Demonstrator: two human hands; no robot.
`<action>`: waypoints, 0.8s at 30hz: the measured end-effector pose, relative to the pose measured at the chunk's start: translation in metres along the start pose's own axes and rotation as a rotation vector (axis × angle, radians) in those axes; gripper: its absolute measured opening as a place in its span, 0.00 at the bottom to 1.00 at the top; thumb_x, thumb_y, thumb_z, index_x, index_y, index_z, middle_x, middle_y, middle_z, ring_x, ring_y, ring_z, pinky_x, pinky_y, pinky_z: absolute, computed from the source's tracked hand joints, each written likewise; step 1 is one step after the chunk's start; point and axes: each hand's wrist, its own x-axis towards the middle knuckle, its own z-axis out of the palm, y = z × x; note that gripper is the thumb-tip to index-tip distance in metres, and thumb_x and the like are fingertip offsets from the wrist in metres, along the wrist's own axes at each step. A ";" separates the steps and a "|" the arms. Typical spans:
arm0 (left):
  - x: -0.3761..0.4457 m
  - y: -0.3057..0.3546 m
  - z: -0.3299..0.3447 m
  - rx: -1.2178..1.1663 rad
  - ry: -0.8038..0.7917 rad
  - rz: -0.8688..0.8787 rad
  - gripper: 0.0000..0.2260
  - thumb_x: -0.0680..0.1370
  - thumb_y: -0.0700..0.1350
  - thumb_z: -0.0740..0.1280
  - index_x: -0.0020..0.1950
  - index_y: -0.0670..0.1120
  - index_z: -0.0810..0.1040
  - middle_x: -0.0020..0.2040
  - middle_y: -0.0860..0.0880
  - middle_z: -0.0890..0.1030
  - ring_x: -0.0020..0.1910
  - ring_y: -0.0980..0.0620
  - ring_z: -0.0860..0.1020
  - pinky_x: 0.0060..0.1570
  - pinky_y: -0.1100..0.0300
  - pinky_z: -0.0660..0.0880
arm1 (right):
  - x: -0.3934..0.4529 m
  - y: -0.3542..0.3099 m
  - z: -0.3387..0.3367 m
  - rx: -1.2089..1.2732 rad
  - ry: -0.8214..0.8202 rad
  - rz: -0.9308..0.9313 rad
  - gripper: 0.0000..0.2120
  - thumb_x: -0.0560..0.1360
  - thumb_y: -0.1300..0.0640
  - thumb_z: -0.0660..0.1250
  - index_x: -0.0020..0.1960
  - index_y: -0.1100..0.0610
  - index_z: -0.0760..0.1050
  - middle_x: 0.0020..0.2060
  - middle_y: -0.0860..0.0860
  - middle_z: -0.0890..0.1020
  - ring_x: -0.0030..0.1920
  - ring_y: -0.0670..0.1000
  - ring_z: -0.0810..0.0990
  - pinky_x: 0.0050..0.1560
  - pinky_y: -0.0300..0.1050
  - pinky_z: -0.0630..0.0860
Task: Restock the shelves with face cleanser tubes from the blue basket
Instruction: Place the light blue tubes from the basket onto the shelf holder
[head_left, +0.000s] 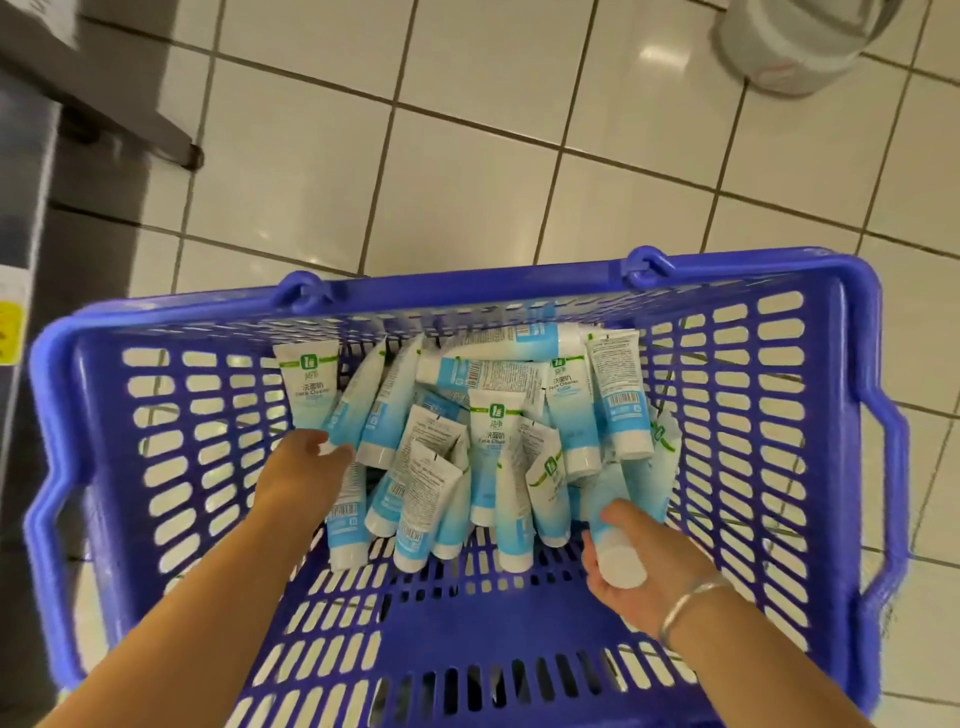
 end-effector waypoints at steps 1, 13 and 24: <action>0.000 0.003 -0.004 0.069 -0.004 0.011 0.16 0.77 0.45 0.64 0.64 0.44 0.72 0.58 0.43 0.77 0.53 0.43 0.76 0.45 0.54 0.70 | -0.010 0.004 0.001 0.033 -0.060 0.015 0.02 0.73 0.63 0.65 0.44 0.60 0.71 0.32 0.57 0.74 0.28 0.51 0.73 0.22 0.38 0.71; -0.057 -0.037 0.062 0.093 -0.137 0.132 0.27 0.69 0.41 0.75 0.61 0.42 0.64 0.59 0.41 0.71 0.57 0.41 0.73 0.50 0.51 0.73 | -0.039 0.039 0.003 0.026 -0.220 -0.167 0.07 0.68 0.68 0.61 0.44 0.61 0.75 0.31 0.55 0.76 0.29 0.52 0.73 0.26 0.41 0.73; -0.046 -0.054 0.095 0.281 -0.006 0.241 0.26 0.71 0.51 0.71 0.64 0.46 0.64 0.61 0.42 0.70 0.54 0.40 0.75 0.47 0.49 0.74 | -0.020 -0.007 -0.001 -0.288 -0.296 -0.429 0.14 0.61 0.52 0.67 0.45 0.54 0.81 0.33 0.46 0.82 0.31 0.42 0.79 0.30 0.39 0.75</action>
